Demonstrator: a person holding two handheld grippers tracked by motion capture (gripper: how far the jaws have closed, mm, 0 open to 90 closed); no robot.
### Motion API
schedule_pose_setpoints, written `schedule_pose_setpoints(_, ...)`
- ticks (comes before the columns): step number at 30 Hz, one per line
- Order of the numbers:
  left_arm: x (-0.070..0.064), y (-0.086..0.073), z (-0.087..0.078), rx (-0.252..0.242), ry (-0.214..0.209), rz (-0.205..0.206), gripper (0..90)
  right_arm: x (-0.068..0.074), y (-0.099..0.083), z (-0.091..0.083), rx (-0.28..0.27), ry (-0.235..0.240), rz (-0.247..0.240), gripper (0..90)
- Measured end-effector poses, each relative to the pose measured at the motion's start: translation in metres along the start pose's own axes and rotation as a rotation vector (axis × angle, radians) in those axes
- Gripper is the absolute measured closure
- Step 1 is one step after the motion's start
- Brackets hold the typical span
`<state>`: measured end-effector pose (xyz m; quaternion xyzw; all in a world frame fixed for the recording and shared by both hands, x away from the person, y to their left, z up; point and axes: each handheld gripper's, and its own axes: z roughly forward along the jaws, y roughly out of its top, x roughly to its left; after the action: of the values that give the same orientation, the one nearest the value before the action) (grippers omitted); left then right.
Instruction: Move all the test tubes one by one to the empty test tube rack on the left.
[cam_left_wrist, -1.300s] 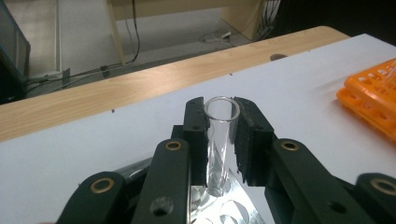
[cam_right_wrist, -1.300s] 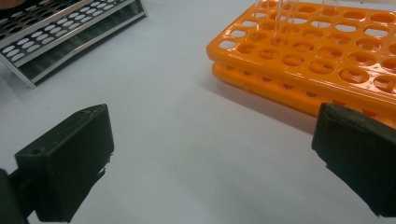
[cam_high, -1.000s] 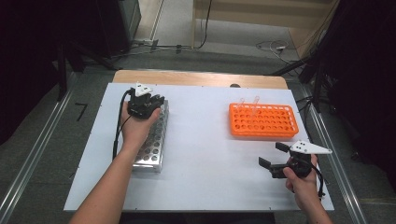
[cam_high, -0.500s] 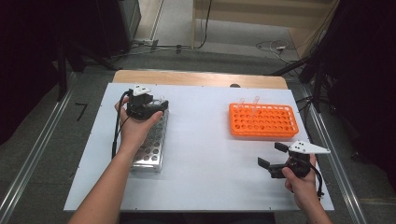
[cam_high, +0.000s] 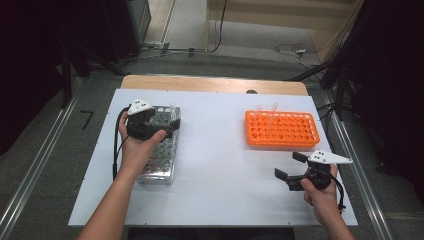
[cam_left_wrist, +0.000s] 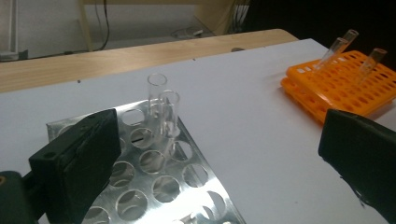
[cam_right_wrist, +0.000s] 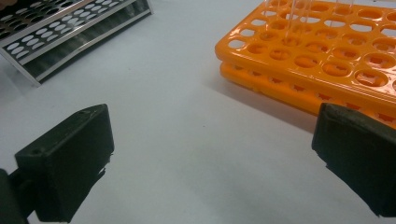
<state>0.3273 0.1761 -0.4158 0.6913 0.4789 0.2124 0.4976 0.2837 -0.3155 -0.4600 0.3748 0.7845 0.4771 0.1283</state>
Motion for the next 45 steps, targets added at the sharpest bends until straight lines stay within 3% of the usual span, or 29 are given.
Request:
schedule_pose_setpoints(6,-0.016,-0.011,-0.014,-0.022,-0.02,0.027,0.0,-0.001,0.002,0.001,-0.009,-0.004,0.0,0.0)
schedule_pose_setpoints(15,-0.029,-0.03,-0.031,-0.048,-0.057,0.021,0.0,-0.002,0.01,0.003,-0.025,-0.012,0.006,0.0)
schedule_pose_setpoints(20,-0.036,-0.037,-0.035,-0.047,-0.089,0.005,0.0,-0.005,0.017,0.007,-0.031,-0.018,0.003,0.0)
schedule_pose_setpoints(32,-0.048,-0.047,-0.037,-0.036,-0.119,0.028,0.0,-0.017,0.046,0.024,-0.072,-0.005,0.015,4.6)
schedule_pose_setpoints(37,-0.047,-0.049,-0.038,-0.039,-0.121,0.024,0.0,-0.023,0.056,0.039,-0.059,-0.041,0.023,11.9)
schedule_pose_setpoints(42,-0.045,-0.05,-0.037,-0.039,-0.123,0.016,0.0,-0.032,0.063,0.053,-0.038,-0.091,0.05,28.5)
schedule_pose_setpoints(45,-0.044,-0.051,-0.036,-0.037,-0.124,0.012,0.0,-0.035,0.064,0.063,-0.013,-0.109,0.029,35.5)
